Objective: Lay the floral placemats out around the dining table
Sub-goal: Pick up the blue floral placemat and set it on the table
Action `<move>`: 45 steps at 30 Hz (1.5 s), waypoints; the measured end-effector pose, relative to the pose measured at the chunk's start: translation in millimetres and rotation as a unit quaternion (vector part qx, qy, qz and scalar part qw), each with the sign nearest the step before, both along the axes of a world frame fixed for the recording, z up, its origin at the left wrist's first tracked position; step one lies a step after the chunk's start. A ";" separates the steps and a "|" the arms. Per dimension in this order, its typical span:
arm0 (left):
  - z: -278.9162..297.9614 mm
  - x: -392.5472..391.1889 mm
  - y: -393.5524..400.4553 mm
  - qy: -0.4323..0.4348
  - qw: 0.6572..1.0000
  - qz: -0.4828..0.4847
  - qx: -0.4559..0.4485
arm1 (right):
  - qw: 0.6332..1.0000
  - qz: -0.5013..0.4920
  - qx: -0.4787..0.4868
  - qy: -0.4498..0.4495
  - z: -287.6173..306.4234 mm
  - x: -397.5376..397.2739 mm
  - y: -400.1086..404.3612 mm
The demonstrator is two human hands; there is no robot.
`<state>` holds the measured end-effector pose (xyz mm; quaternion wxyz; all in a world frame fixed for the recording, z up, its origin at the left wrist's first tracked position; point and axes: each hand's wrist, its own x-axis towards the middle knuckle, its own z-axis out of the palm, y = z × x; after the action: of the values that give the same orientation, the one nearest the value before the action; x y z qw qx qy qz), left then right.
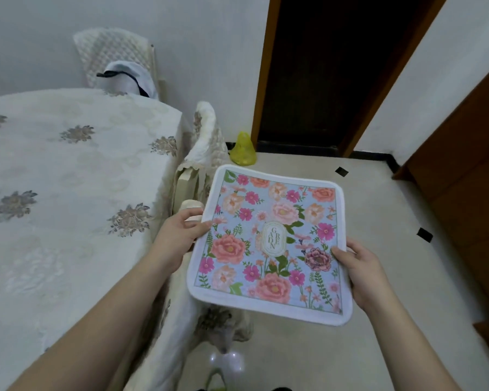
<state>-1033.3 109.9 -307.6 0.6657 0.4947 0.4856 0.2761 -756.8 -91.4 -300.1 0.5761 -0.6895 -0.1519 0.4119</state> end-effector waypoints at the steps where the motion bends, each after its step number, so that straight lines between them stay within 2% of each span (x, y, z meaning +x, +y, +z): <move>1: 1.2 -0.2 4.1 0.003 1.000 0.015 0.001 | 1.000 0.012 -0.003 0.002 -0.7 4.3 11.3; 9: -0.1 -6.2 23.0 0.033 0.987 0.154 -0.007 | 0.988 0.150 -0.007 0.024 -12.6 41.5 118.2; 14: 13.0 -4.9 13.1 0.001 0.964 0.264 -0.024 | 0.963 0.267 -0.012 0.029 -8.0 52.7 188.5; 18: 13.8 -22.0 1.1 0.024 0.941 0.338 -0.008 | 0.936 0.351 -0.008 0.030 -2.9 38.4 237.8; 22: 7.7 -50.3 -16.4 0.027 0.912 0.410 -0.010 | 0.904 0.425 -0.010 0.035 0.6 3.9 279.6; 30: -9.4 -127.9 -49.0 0.018 0.841 0.540 -0.014 | 0.825 0.564 -0.014 -0.012 4.3 -112.3 334.9; 39: -43.0 -212.6 -72.9 0.005 0.778 0.627 -0.044 | 0.759 0.648 -0.028 -0.059 -14.4 -247.6 364.1; 45: -73.7 -246.7 -72.7 0.034 0.748 0.657 -0.088 | 0.710 0.696 -0.032 -0.103 -49.3 -308.1 382.8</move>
<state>-1280.0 37.3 -381.2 0.3439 0.0016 0.7351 0.5843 -1064.9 291.4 -349.4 0.0843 -0.4448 -0.6336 0.6273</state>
